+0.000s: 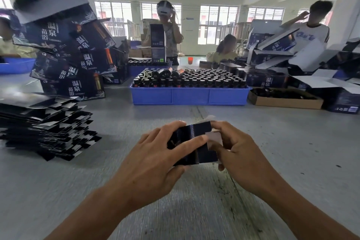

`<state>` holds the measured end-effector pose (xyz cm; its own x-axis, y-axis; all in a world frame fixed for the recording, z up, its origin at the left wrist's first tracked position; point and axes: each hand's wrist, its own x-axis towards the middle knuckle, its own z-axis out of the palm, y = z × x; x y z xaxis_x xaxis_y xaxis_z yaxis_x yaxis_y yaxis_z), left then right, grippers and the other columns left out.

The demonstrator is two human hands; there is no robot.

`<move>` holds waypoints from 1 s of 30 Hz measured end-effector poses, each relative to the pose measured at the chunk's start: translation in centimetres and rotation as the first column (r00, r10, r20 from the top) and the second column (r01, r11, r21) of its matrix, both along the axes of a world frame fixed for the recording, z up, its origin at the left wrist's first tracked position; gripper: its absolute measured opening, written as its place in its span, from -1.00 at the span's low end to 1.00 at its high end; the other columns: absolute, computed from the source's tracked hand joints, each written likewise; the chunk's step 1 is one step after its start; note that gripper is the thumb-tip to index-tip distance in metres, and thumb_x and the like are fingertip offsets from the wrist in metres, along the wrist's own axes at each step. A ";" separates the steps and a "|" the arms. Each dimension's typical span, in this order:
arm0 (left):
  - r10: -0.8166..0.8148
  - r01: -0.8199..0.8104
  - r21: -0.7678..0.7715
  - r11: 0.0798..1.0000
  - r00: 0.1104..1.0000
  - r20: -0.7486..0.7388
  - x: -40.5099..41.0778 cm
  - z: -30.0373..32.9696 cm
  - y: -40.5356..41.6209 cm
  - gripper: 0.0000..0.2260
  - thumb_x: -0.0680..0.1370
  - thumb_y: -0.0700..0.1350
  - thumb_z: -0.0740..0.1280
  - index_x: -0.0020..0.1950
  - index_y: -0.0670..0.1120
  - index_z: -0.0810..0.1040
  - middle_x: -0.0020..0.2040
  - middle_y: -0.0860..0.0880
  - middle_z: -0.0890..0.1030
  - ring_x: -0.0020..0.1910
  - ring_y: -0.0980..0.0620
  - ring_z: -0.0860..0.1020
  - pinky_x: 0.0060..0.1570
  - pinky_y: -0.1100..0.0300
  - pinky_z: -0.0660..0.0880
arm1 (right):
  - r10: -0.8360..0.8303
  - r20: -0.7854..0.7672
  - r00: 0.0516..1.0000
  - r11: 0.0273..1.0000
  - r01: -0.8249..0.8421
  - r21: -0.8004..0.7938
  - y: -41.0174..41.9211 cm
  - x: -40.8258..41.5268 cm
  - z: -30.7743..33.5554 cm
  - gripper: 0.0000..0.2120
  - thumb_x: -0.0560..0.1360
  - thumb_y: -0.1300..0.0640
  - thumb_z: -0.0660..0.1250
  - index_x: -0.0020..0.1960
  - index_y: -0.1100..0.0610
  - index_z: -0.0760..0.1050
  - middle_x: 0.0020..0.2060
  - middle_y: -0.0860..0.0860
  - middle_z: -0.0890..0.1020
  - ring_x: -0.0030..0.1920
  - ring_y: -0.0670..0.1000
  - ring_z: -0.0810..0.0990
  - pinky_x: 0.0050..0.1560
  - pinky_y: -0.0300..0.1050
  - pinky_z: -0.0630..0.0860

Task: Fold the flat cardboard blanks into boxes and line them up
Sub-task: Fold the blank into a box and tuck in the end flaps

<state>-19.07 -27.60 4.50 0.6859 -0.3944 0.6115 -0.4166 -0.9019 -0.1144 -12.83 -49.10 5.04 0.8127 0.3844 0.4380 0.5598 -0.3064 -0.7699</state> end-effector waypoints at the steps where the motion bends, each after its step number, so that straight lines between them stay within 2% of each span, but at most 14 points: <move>1: 0.005 -0.006 -0.007 1.000 1.000 -0.006 0.0 -0.1 0.0 -0.28 0.47 0.05 0.44 0.56 0.22 0.18 0.45 -0.09 0.32 0.25 -0.13 0.54 0.18 -0.03 0.49 | -0.011 0.023 1.000 1.000 0.011 -0.008 0.1 -0.2 0.0 -0.69 0.61 0.11 0.32 0.29 -0.20 0.50 -0.04 -0.16 0.69 -0.24 -0.19 0.65 -0.37 -0.29 0.54; 4: 0.003 -0.004 -0.034 0.999 1.000 -0.023 0.1 -0.1 0.2 -0.29 0.46 0.00 0.45 0.54 0.23 0.21 0.47 -0.07 0.29 0.29 -0.13 0.51 0.18 -0.02 0.50 | -0.032 0.096 0.995 0.999 0.034 -0.018 0.5 -0.6 0.0 -0.67 0.60 0.07 0.32 0.24 -0.33 0.44 -0.09 -0.28 0.67 -0.15 -0.22 0.67 -0.33 -0.33 0.55; 6: -0.008 0.007 -0.061 0.998 1.000 -0.028 0.2 -0.1 0.4 -0.34 0.46 -0.01 0.44 0.50 0.22 0.26 0.45 -0.04 0.31 0.30 -0.10 0.50 0.16 0.02 0.51 | -0.042 0.124 0.991 0.999 0.043 -0.007 0.7 -0.8 0.0 -0.64 0.60 0.07 0.33 0.22 -0.37 0.42 -0.03 -0.37 0.62 -0.09 -0.25 0.66 -0.31 -0.37 0.55; 9: -0.019 0.016 -0.091 0.996 0.999 -0.030 0.2 0.0 0.4 -0.40 0.43 0.03 0.38 0.46 0.20 0.32 0.44 0.00 0.34 0.28 -0.05 0.51 0.07 0.10 0.55 | -0.065 0.129 0.990 0.997 0.061 0.036 0.8 -0.8 -0.4 -0.62 0.60 0.11 0.36 0.25 -0.32 0.40 -0.05 -0.29 0.65 -0.07 -0.28 0.65 -0.29 -0.38 0.55; 11: -0.034 0.030 -0.113 0.993 0.999 -0.036 0.2 -0.1 0.5 -0.39 0.43 0.01 0.42 0.46 0.20 0.33 0.48 0.02 0.32 0.31 -0.04 0.49 0.03 0.13 0.58 | -0.084 0.122 0.989 0.996 0.078 0.054 1.0 -0.8 -0.5 -0.59 0.59 0.09 0.37 0.27 -0.33 0.34 -0.02 -0.24 0.66 -0.08 -0.27 0.65 -0.27 -0.37 0.57; 16: -0.049 0.044 -0.136 0.990 0.998 -0.031 0.4 -0.4 0.6 -0.35 0.41 -0.08 0.51 0.45 0.15 0.37 0.52 0.02 0.33 0.37 -0.04 0.45 0.10 0.11 0.56 | -0.096 0.155 0.983 0.995 0.089 0.050 1.2 -1.1 -0.5 -0.45 0.57 0.05 0.38 0.38 -0.38 0.21 -0.02 -0.16 0.68 -0.16 -0.23 0.67 -0.25 -0.39 0.55; 19: -0.047 0.043 -0.144 0.989 0.999 -0.023 0.5 -0.4 0.7 -0.39 0.41 -0.08 0.49 0.43 0.12 0.40 0.51 0.01 0.35 0.38 -0.06 0.45 0.16 0.08 0.52 | -0.104 0.215 0.971 0.995 0.102 0.020 1.2 -1.2 -0.5 -0.48 0.58 0.03 0.38 0.37 -0.39 0.24 0.00 -0.12 0.67 -0.19 -0.26 0.66 -0.30 -0.43 0.52; 21: -0.050 0.048 -0.149 0.988 0.999 -0.014 0.4 -0.4 0.6 -0.42 0.42 -0.06 0.47 0.42 0.11 0.41 0.50 0.00 0.35 0.35 -0.05 0.46 0.12 0.15 0.50 | -0.107 0.240 0.965 0.994 0.107 0.012 1.1 -1.1 -0.6 -0.51 0.58 0.02 0.37 0.34 -0.41 0.26 0.00 -0.13 0.66 -0.17 -0.26 0.66 -0.30 -0.43 0.53; 27: -0.050 0.046 -0.154 0.987 0.999 -0.019 0.4 -0.4 0.5 -0.41 0.43 -0.10 0.50 0.41 0.12 0.40 0.53 -0.01 0.34 0.37 -0.05 0.46 0.06 0.19 0.51 | -0.108 0.299 0.948 0.993 0.119 -0.019 1.0 -1.3 -0.5 -0.59 0.58 0.00 0.35 0.31 -0.34 0.32 -0.07 -0.32 0.59 -0.09 -0.28 0.62 -0.24 -0.48 0.49; 30: -0.054 0.050 -0.159 0.986 0.998 -0.019 0.4 -0.4 0.4 -0.44 0.43 -0.11 0.49 0.38 0.10 0.40 0.52 -0.04 0.34 0.35 -0.09 0.49 0.05 0.21 0.48 | -0.112 0.350 0.930 0.990 0.135 -0.041 0.9 -1.3 -0.4 -0.68 0.59 0.02 0.34 0.27 -0.27 0.39 -0.11 -0.33 0.58 -0.04 -0.25 0.60 -0.15 -0.46 0.50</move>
